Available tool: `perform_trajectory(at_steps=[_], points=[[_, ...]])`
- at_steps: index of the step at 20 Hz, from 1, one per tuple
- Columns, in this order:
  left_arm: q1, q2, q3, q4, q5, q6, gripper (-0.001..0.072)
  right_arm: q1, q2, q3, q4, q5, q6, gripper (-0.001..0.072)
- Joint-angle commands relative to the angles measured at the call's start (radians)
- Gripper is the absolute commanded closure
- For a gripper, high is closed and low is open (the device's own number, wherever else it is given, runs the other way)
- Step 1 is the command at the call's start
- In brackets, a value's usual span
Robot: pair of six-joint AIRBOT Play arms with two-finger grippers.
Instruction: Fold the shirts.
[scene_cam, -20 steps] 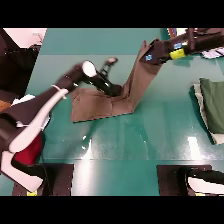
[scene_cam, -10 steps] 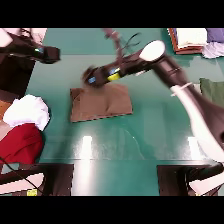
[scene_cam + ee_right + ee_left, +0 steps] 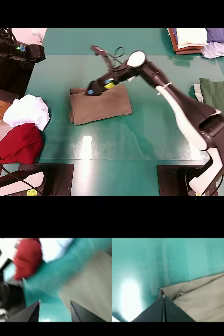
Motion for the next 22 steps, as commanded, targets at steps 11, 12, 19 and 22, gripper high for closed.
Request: perform_trajectory(at_steps=[11, 12, 19, 22], points=[[0.004, 0.000, -0.002, -0.044, 0.004, 0.001, 0.0683, -0.496, 0.169, -0.591, -0.098, -0.043, 0.067, 0.0072], [0.004, 0.000, -0.002, -0.044, 0.005, 0.001, 0.0682, -0.485, 0.149, -0.591, -0.078, -0.044, 0.067, 0.0073], [0.004, 0.000, -0.002, -0.044, 0.008, 0.003, 0.0682, -0.316, -0.043, -0.438, 0.043, -0.029, 0.067, 0.0090], [0.004, 0.000, -0.002, -0.044, 0.008, 0.004, 0.0682, -0.236, -0.117, -0.356, 0.115, -0.024, 0.067, 0.0156]])
